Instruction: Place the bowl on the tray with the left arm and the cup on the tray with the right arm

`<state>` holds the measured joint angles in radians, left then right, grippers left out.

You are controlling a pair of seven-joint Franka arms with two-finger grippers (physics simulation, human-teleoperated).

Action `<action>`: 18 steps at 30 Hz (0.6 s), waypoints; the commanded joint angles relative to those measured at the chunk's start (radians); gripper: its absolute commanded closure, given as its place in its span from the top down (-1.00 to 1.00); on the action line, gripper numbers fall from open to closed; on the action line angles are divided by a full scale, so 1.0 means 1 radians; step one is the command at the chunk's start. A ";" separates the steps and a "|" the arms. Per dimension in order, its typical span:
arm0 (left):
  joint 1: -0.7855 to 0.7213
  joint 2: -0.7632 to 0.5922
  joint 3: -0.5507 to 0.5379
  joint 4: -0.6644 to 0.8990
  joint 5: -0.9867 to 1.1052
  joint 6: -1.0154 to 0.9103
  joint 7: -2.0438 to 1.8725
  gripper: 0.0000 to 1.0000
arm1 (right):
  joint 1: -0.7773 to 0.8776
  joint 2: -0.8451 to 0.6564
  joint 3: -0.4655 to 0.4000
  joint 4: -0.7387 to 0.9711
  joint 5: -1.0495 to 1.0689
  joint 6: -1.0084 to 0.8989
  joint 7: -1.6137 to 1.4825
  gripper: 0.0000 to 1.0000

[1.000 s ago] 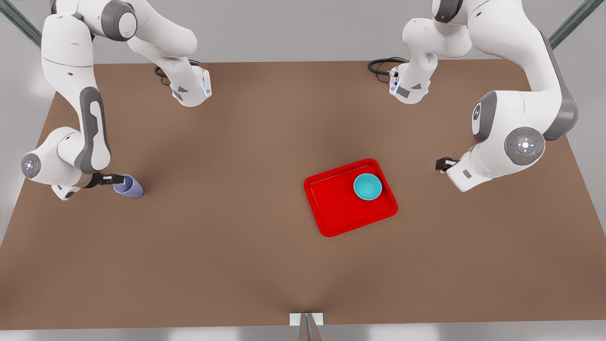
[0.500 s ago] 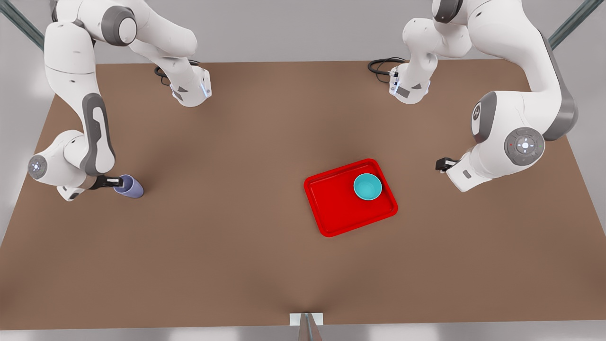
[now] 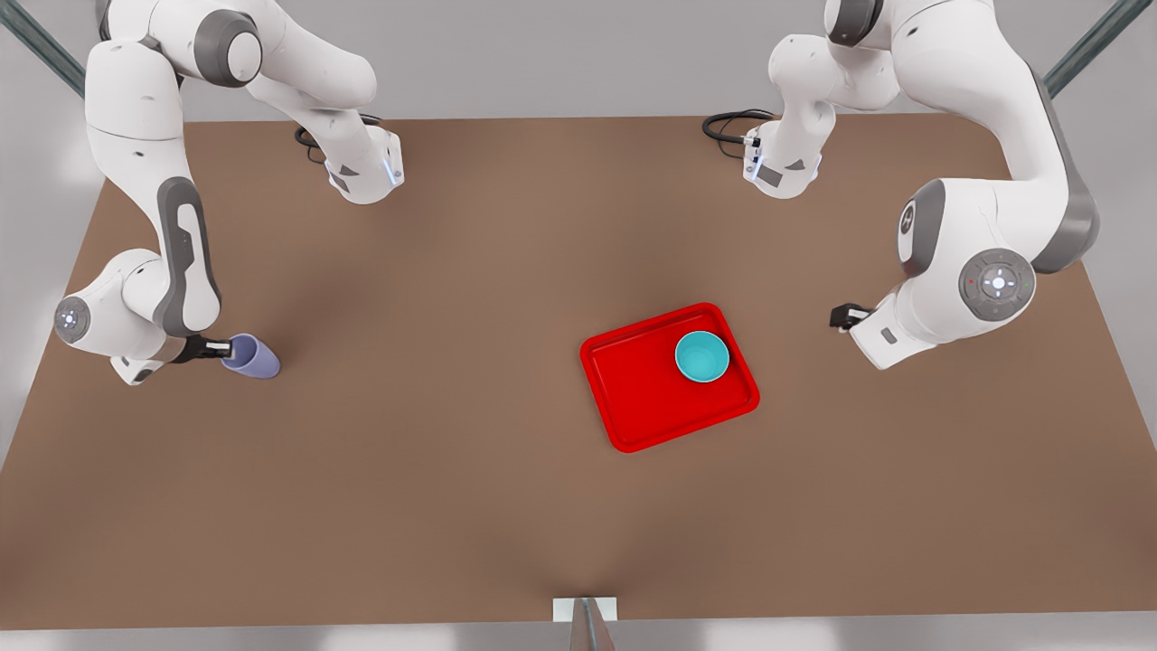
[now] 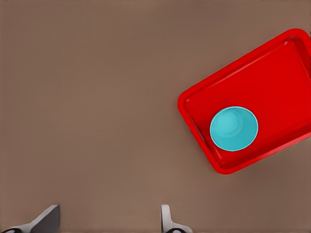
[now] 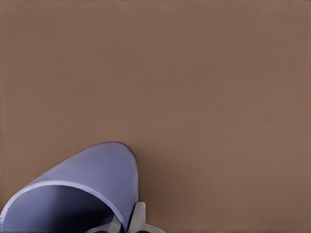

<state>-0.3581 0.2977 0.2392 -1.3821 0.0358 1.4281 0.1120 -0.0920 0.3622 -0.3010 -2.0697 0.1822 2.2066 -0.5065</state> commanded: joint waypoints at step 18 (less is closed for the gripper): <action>0.001 -0.005 0.002 0.009 -0.011 -0.012 -0.003 1.00 | 0.155 0.015 0.270 0.322 -0.010 -0.162 0.605 -0.57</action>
<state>-0.3570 0.2931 0.2399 -1.3721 0.0266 1.4159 0.1089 0.0913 0.3876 -0.0197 -1.7155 0.1784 2.0221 0.1400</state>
